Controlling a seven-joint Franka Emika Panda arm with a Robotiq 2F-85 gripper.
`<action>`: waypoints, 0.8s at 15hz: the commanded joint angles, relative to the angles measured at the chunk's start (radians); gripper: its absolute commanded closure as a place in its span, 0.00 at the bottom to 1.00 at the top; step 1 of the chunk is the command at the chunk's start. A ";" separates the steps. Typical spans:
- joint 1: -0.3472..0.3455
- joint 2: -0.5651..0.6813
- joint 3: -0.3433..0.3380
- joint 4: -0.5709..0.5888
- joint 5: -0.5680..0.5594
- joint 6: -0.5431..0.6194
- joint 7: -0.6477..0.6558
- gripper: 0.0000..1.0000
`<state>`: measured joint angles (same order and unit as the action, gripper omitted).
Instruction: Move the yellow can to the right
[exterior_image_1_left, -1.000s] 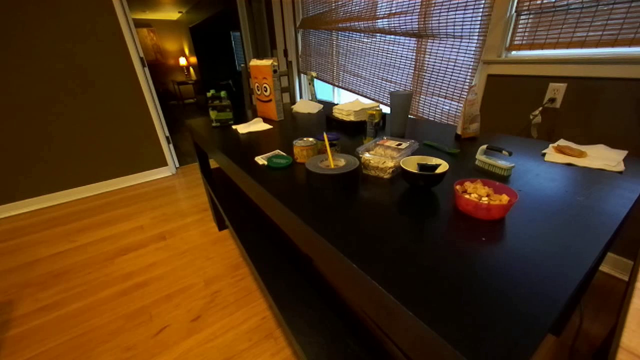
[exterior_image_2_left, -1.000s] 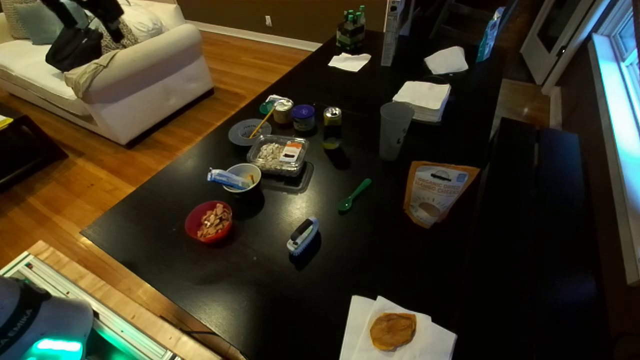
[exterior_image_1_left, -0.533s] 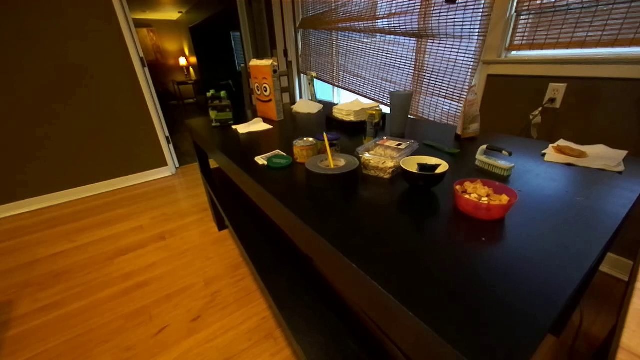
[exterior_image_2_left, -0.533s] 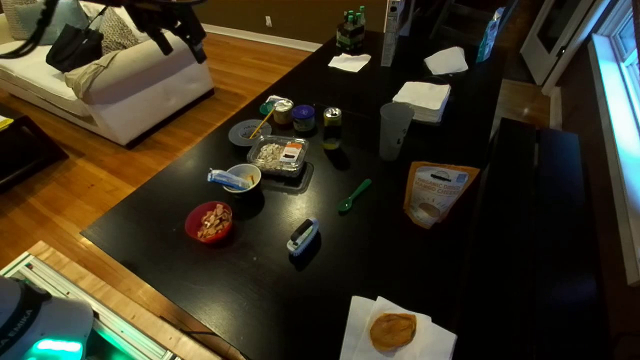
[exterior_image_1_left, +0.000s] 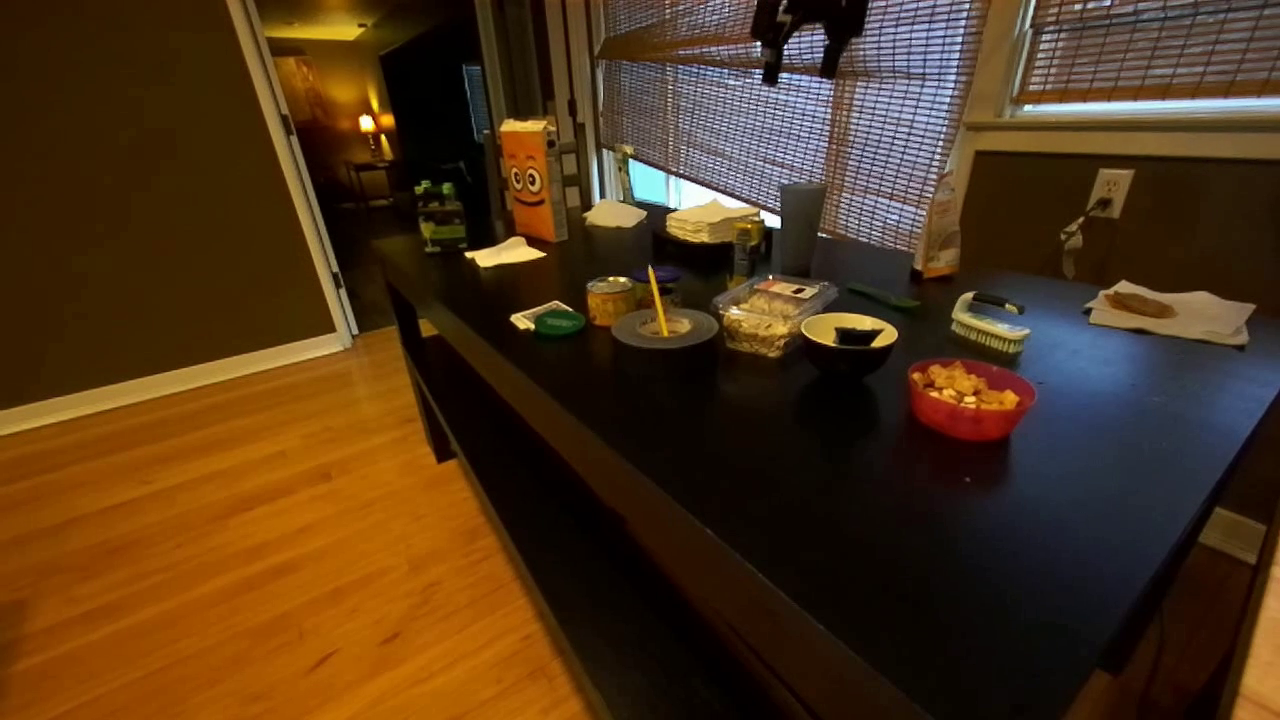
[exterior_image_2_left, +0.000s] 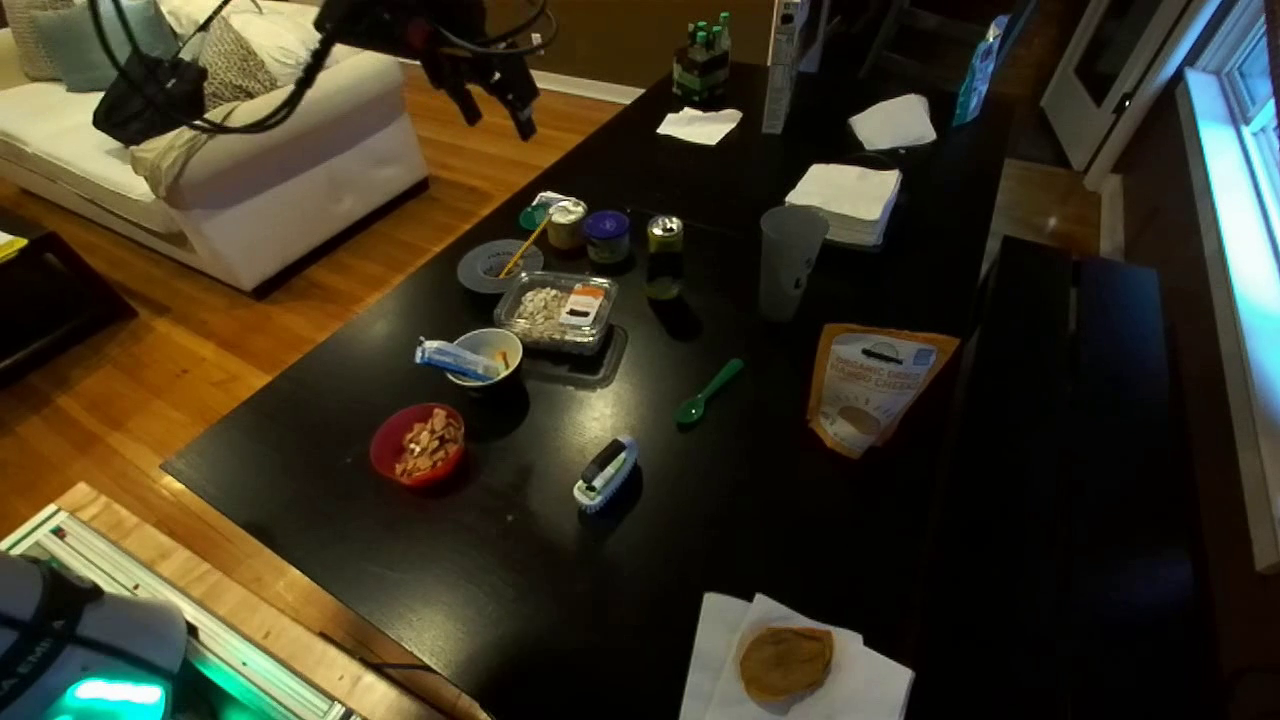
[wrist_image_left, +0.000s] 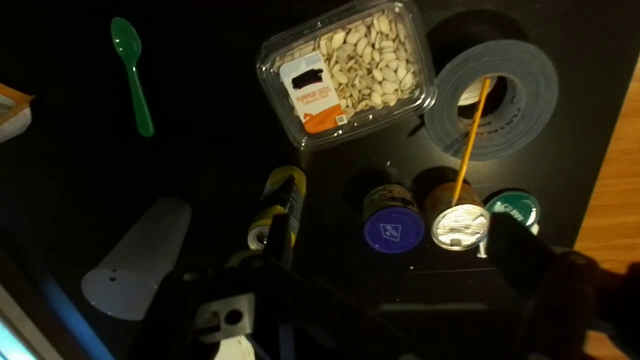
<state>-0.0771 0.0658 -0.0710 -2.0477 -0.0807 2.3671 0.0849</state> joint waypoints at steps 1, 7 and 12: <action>-0.016 0.160 -0.034 0.170 -0.029 -0.010 0.026 0.00; -0.033 0.244 -0.058 0.223 0.006 0.015 0.000 0.00; -0.039 0.308 -0.059 0.280 0.014 0.014 0.000 0.00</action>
<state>-0.1170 0.3732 -0.1278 -1.7704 -0.0686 2.3846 0.0874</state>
